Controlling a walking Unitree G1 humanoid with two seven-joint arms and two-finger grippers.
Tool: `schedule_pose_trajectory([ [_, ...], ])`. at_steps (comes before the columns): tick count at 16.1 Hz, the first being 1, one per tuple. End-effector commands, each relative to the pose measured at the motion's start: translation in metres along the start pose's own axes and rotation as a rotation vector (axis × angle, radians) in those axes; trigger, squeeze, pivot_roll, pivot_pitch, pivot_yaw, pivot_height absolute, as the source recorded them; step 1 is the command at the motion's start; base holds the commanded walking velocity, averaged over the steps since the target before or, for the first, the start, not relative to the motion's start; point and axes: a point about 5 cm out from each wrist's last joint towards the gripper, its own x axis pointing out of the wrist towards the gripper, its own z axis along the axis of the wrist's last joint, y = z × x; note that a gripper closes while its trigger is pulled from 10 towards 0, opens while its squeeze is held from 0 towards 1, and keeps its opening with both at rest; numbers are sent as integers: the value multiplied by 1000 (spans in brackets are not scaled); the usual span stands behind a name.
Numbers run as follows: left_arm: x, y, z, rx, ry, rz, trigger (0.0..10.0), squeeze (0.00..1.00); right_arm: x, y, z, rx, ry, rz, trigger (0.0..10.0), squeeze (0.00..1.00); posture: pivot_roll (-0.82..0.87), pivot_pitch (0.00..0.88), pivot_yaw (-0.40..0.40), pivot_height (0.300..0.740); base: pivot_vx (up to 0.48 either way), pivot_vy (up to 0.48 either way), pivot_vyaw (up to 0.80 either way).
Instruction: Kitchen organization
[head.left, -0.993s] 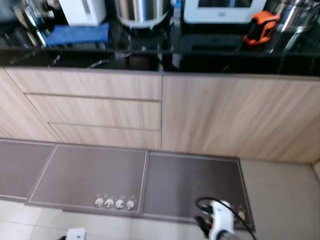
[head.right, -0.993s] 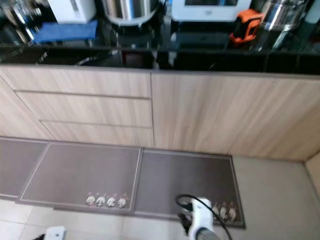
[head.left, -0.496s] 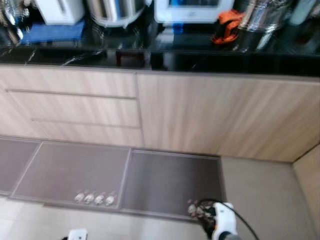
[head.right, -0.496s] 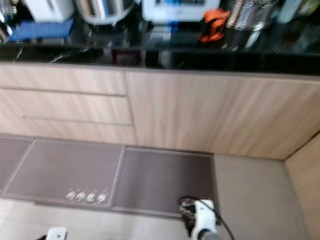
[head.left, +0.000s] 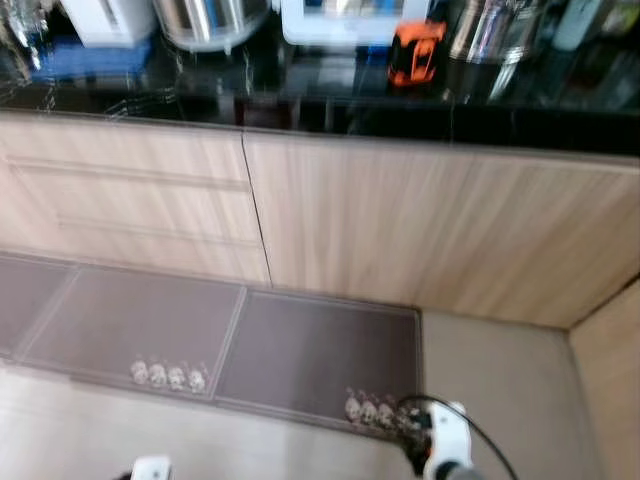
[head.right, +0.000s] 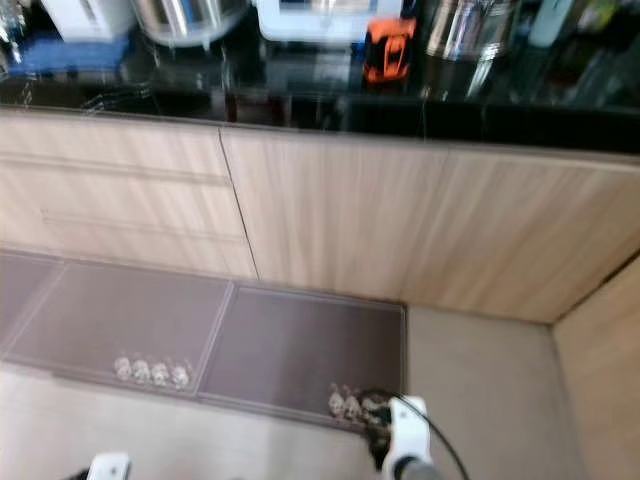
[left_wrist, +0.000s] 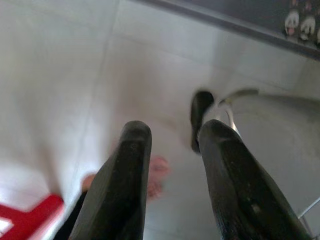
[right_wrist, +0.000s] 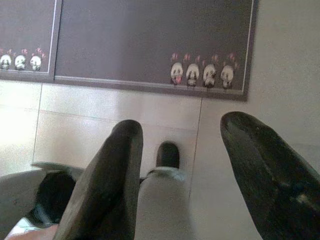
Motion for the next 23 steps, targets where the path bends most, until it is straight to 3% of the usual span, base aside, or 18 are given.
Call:
schedule_pose_trajectory([
  [1,-2,0,-7,10,27,-3,10000,0,0,2,-3,10,8,1,10000,0,17,130,16,740,0,-326,0],
  [5,-1,0,-7,10,28,-2,10000,0,0,2,-2,7,9,5,10000,0,17,136,16,740,0,-304,0],
  [17,-2,1,-7,-13,20,-7,10000,0,0,3,-3,17,12,5,10000,0,13,119,19,740,0,0,0],
  [23,-3,2,-9,6,28,-1,10000,0,0,5,-7,9,25,4,10000,0,17,58,30,740,0,0,-708],
])
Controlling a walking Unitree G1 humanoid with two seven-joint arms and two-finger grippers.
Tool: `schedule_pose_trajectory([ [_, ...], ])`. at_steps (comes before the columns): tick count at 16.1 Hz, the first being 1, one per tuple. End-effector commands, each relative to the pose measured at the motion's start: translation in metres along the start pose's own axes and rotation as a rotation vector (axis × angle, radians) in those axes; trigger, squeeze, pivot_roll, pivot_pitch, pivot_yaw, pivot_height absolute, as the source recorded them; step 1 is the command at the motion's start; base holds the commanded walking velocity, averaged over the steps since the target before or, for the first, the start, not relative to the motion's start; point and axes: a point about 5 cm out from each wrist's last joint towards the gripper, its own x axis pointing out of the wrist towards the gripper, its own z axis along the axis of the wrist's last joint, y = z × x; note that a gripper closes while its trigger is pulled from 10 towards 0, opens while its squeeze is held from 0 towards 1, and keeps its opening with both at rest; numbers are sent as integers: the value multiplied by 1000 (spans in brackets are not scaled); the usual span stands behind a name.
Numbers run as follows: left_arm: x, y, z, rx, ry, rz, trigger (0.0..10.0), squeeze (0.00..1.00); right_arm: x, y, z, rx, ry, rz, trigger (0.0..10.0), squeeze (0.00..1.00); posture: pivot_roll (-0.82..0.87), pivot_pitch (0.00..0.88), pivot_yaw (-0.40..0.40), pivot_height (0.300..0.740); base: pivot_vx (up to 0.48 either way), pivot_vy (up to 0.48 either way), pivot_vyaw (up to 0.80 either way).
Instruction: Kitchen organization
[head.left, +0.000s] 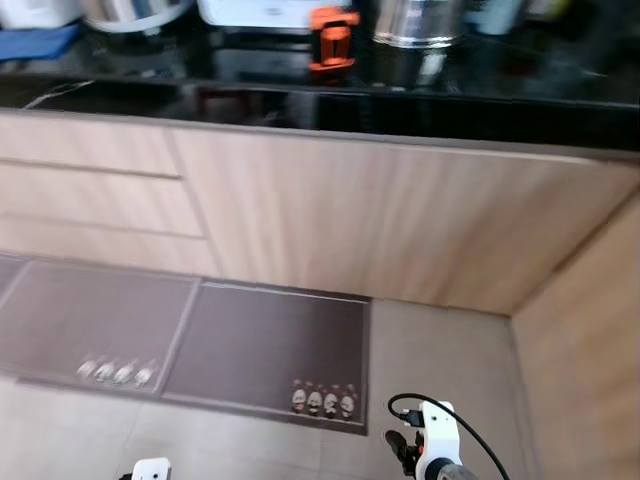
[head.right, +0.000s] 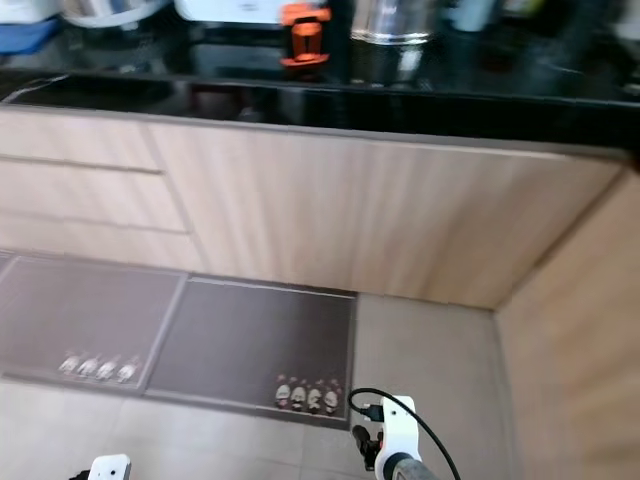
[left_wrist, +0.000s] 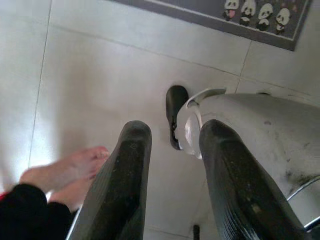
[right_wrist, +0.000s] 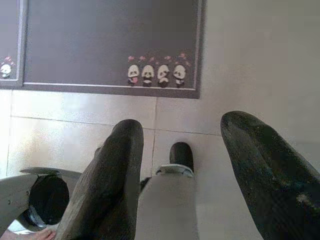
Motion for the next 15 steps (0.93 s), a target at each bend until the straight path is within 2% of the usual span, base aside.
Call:
schedule_pose_trajectory([
  [1,-3,5,-9,27,31,17,10000,0,-1,2,-7,12,23,-5,10000,0,21,41,42,740,0,0,-744],
  [3,-3,8,-4,65,3,42,10000,0,0,5,-7,15,21,-5,10000,0,28,25,54,740,0,0,-741],
  [4,-4,12,2,43,-59,99,10000,0,1,8,-6,20,19,-2,10000,0,28,13,60,740,0,0,-738],
  [7,-5,16,11,23,-144,131,10000,0,2,11,-3,23,18,2,10000,0,39,3,64,740,0,0,-738],
  [11,-4,14,11,-23,-146,97,10000,0,3,11,-3,33,21,-13,10000,0,27,12,63,740,0,0,-738],
  [15,-3,12,6,-33,-92,65,10000,0,3,9,-3,30,26,-37,10000,0,13,2,57,740,0,0,-738],
])
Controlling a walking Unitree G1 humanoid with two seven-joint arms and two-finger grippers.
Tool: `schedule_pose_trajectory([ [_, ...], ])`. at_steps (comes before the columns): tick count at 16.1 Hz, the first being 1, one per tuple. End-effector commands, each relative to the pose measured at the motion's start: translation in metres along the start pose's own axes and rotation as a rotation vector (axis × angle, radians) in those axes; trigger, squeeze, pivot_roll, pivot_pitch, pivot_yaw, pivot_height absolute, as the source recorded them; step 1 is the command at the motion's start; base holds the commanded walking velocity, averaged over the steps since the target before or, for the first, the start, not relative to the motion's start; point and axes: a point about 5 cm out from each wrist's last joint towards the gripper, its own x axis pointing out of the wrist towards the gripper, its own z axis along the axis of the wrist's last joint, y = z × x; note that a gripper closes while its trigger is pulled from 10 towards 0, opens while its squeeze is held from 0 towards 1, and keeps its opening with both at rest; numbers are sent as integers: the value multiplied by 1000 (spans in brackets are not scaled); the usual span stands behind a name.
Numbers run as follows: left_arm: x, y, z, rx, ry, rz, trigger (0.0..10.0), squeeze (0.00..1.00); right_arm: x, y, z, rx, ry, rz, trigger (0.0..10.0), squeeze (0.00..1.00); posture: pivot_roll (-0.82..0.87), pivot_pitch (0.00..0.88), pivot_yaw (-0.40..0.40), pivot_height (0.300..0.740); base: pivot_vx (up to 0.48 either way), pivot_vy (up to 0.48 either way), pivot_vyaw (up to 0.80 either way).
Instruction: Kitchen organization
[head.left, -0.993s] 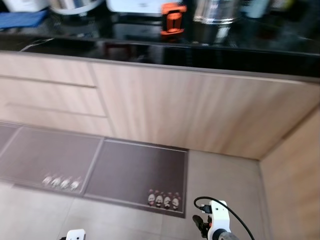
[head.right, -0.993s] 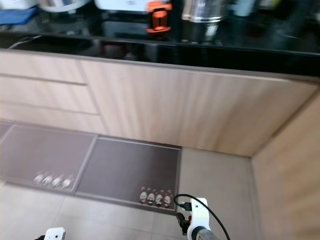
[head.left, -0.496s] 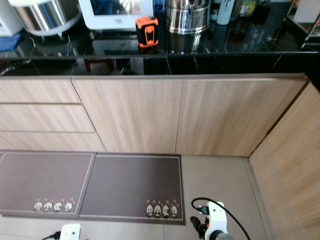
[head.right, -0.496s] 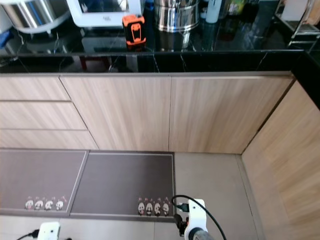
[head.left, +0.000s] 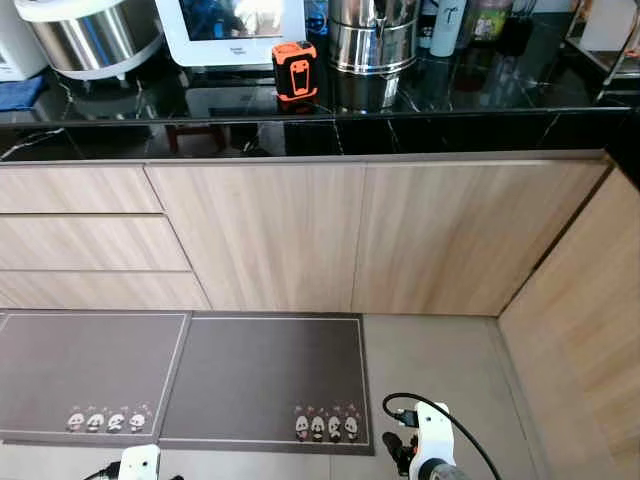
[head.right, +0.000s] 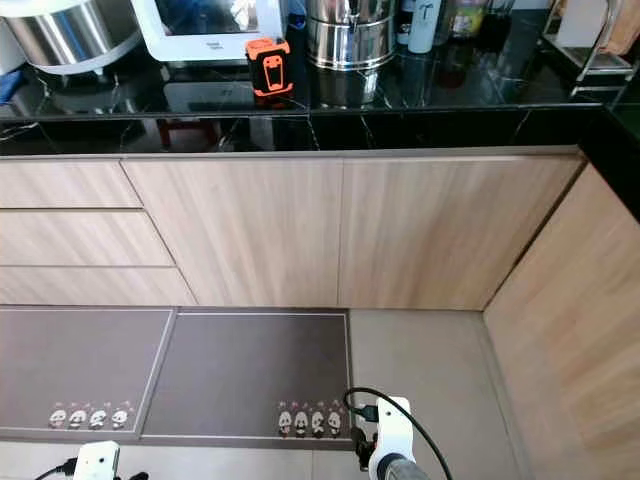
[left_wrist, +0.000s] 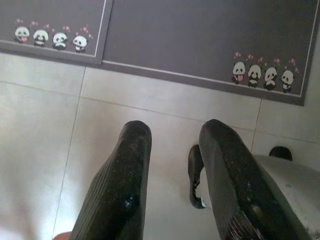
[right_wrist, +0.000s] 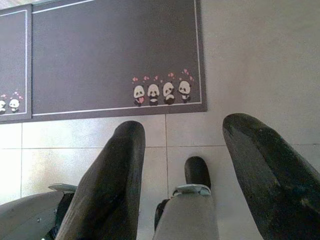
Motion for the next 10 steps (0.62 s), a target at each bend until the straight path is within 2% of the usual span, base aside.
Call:
schedule_pose_trajectory([
  [1,-2,3,-8,-16,38,12,10000,0,0,0,-3,15,11,-7,10000,0,10,0,57,740,0,0,-738],
  [5,0,2,-5,-18,46,10,10000,0,2,1,17,17,-69,4,10000,0,-4,0,65,740,0,0,-736],
  [8,1,2,0,25,41,3,10000,0,2,-4,13,22,-42,-10,10000,0,-7,0,71,740,0,0,-735],
  [10,1,4,0,40,42,8,10000,0,1,-3,10,25,-29,-10,10000,0,-6,0,73,740,0,-377,-734],
])
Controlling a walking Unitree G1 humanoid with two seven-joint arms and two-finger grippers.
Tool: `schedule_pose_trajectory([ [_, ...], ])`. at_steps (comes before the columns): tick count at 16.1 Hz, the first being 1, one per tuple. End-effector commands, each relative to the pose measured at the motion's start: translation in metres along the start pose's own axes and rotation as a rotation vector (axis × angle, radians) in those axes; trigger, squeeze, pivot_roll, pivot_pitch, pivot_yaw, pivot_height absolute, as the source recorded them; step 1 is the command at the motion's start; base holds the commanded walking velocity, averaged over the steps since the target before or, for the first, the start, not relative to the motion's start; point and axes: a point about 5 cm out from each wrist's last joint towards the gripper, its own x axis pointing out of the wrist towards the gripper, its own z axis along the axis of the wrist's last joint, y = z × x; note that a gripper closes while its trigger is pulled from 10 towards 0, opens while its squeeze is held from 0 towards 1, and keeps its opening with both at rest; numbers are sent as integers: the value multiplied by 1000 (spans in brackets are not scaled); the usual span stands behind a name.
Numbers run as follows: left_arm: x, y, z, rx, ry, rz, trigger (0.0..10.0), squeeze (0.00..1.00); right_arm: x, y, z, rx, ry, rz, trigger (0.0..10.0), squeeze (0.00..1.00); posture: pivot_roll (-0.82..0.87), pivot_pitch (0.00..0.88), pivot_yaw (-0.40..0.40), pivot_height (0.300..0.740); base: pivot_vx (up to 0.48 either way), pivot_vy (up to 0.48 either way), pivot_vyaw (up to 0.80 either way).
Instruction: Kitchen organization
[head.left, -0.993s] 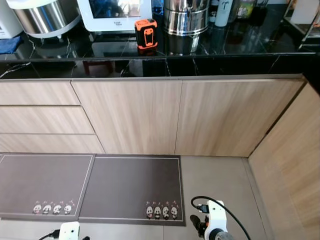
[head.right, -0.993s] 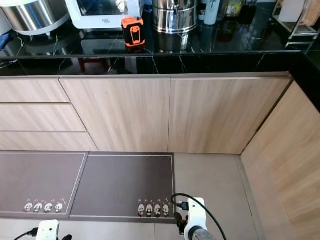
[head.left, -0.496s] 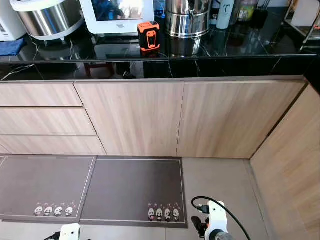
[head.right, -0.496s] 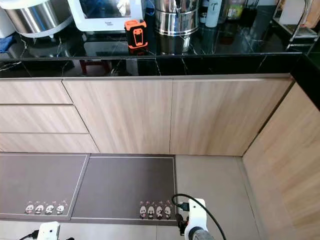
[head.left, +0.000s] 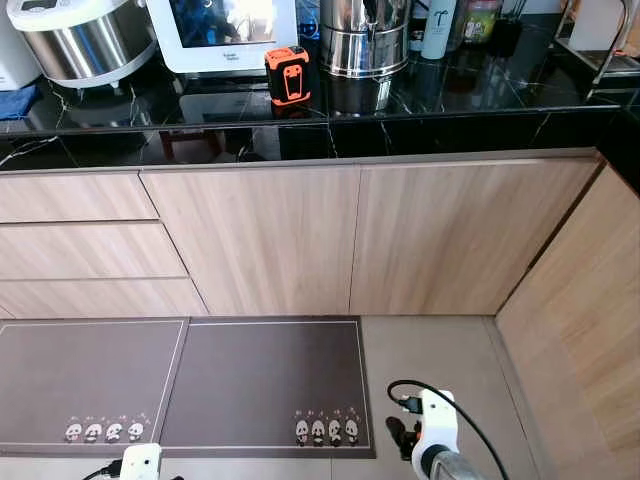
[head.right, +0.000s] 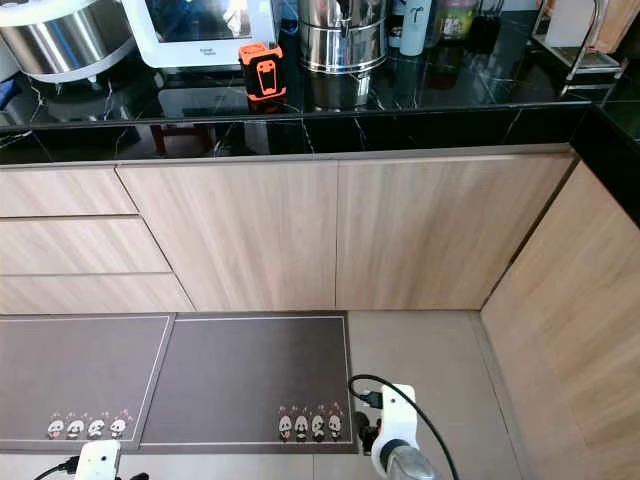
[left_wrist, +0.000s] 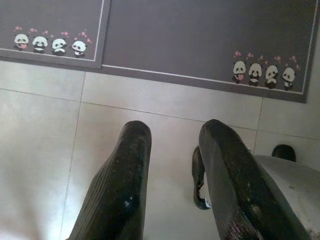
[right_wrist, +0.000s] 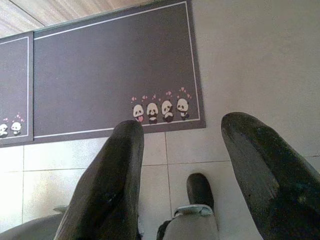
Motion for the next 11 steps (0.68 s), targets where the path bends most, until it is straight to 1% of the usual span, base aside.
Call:
schedule_pose_trajectory([
  [1,-1,3,-3,26,25,3,10000,0,-1,-1,-6,9,22,-5,10000,0,-6,0,73,740,0,-409,-738],
  [2,-1,3,-4,11,28,1,10000,0,-2,-3,-9,4,30,-3,10000,0,-5,0,69,740,0,0,-731],
  [5,-2,2,-6,10,32,-4,10000,0,-5,-7,-16,-4,61,-14,10000,0,-4,0,64,740,0,0,-731],
  [8,-3,3,-8,18,39,-5,10000,0,1,7,-8,-10,67,-3,10000,0,-8,0,63,740,0,0,-725],
  [11,-3,2,-9,18,38,-10,10000,0,4,14,-2,-23,65,6,10000,0,-3,0,57,740,0,0,-725],
])
